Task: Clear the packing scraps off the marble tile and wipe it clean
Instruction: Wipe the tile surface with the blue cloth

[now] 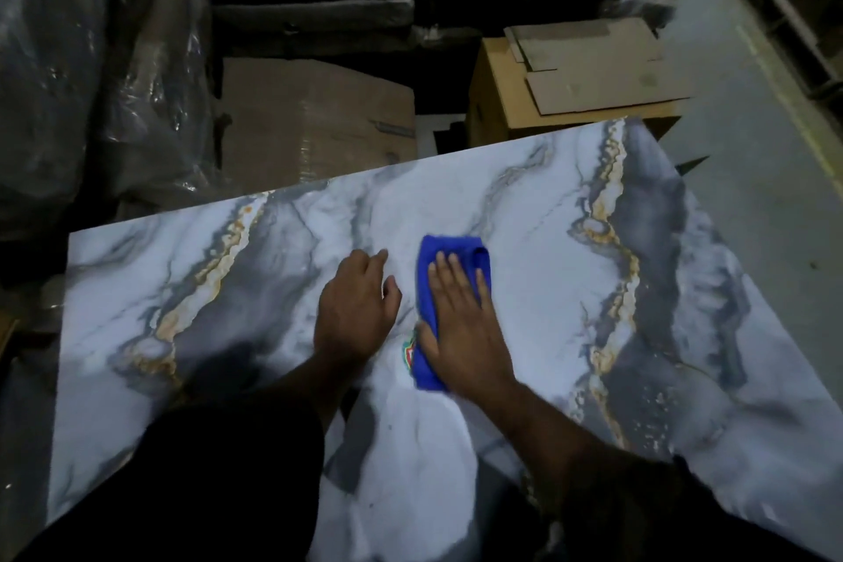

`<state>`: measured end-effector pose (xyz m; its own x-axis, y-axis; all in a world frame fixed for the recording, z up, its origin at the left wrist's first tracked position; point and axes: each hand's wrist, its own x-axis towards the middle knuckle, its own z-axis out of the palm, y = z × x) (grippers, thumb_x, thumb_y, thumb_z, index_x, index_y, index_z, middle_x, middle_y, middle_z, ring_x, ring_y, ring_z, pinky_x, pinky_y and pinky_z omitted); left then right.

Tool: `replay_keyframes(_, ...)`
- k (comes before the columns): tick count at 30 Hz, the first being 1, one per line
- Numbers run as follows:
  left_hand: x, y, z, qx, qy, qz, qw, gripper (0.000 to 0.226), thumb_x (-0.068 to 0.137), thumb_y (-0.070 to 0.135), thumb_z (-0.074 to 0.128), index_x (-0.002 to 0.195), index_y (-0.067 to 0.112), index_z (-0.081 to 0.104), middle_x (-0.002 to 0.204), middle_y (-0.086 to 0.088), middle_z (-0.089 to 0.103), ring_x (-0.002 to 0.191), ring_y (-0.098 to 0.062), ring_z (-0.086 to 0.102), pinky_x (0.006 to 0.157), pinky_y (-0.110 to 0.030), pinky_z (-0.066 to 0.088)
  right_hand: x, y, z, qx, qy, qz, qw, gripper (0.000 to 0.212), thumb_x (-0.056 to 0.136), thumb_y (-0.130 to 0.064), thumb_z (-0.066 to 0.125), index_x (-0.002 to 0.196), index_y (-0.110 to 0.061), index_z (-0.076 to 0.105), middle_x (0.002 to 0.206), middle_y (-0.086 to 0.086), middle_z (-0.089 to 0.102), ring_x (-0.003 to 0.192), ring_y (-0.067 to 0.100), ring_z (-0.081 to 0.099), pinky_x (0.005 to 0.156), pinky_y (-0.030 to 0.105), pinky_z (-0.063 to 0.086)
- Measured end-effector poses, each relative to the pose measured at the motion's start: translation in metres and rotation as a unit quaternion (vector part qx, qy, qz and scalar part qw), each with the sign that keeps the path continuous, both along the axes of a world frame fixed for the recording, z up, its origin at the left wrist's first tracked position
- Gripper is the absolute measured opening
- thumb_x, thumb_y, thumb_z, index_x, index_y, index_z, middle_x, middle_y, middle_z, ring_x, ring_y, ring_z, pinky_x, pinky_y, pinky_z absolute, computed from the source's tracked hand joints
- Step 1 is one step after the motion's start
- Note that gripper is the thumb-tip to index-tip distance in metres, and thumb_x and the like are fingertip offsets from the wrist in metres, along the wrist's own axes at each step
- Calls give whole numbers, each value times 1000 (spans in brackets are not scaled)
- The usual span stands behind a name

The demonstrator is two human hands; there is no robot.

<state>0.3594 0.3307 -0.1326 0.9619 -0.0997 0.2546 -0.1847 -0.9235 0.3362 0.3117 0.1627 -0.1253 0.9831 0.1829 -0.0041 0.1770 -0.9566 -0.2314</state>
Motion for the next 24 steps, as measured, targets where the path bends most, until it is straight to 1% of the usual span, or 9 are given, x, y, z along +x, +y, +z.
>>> replay_keyframes(2, 4, 3, -6, 15, -22, -8, 1000, 43, 89, 29, 60, 128, 11, 64, 107, -10, 62, 98, -33, 60, 82, -44, 48, -23, -10, -4, 8, -4, -11, 1000, 78, 95, -45, 45, 159, -7, 23, 168, 7, 16, 157, 21, 7, 126, 51, 14)
replay_keyframes(4, 6, 5, -12, 20, -31, -11, 999, 50, 90, 36, 58, 135, 13, 59, 120, -7, 61, 110, -30, 57, 94, -44, 42, -25, -15, -6, 0, -1, -64, 998, 79, 95, -47, 43, 160, -9, 20, 169, 6, 15, 157, 20, 5, 126, 50, 14)
replay_keyframes(6, 7, 6, -18, 1, -43, -27, 999, 57, 92, 37, 58, 141, 9, 55, 135, -8, 59, 125, -27, 53, 106, -45, 39, -10, -10, -5, -17, 6, -118, 993, 81, 96, -48, 43, 161, -9, 14, 169, 8, 11, 157, 22, 6, 126, 49, 13)
replay_keyframes(9, 10, 6, -24, -19, -63, -48, 997, 58, 94, 34, 58, 143, 4, 53, 147, -12, 55, 140, -27, 48, 119, -50, 31, 32, 5, -2, -49, 26, -160, 986, 83, 99, -50, 38, 161, -6, 7, 169, 13, 9, 157, 27, 5, 126, 52, 10)
replay_keyframes(12, 10, 7, -24, -25, -67, -56, 996, 55, 97, 31, 55, 144, 3, 53, 150, -13, 53, 144, -26, 45, 121, -54, 28, 71, 20, 0, -62, 42, -161, 984, 81, 101, -51, 30, 161, -5, 4, 169, 15, 6, 157, 29, 2, 125, 54, 6)
replay_keyframes(16, 10, 9, -21, -19, -72, -63, 995, 49, 100, 22, 49, 143, -1, 54, 150, -16, 52, 143, -27, 46, 119, -56, 30, 87, 28, -1, -80, 40, -113, 990, 78, 101, -49, 28, 161, -6, 1, 169, 14, 1, 157, 29, 1, 125, 54, 7)
replay_keyframes(20, 10, 6, -16, -24, -69, -54, 996, 50, 96, 20, 54, 141, -1, 55, 149, -16, 54, 142, -27, 48, 118, -57, 31, 70, 16, -1, -69, 36, -47, 996, 79, 98, -46, 33, 162, -8, 2, 170, 11, 0, 157, 25, -3, 126, 52, 4)
replay_keyframes(22, 9, 6, -15, -25, -71, -55, 996, 50, 95, 21, 55, 140, -1, 56, 148, -15, 54, 141, -27, 49, 118, -57, 32, 46, 4, -3, -48, 23, -42, 998, 80, 96, -43, 38, 161, -7, 9, 169, 11, 6, 157, 24, 1, 126, 53, 9)
replay_keyframes(24, 10, 7, -15, -25, -67, -52, 996, 51, 95, 23, 56, 140, -1, 57, 148, -14, 54, 141, -27, 49, 118, -56, 31, 22, -12, -6, -39, 10, -64, 997, 81, 93, -40, 43, 161, -6, 15, 169, 12, 12, 157, 26, 8, 125, 54, 16)
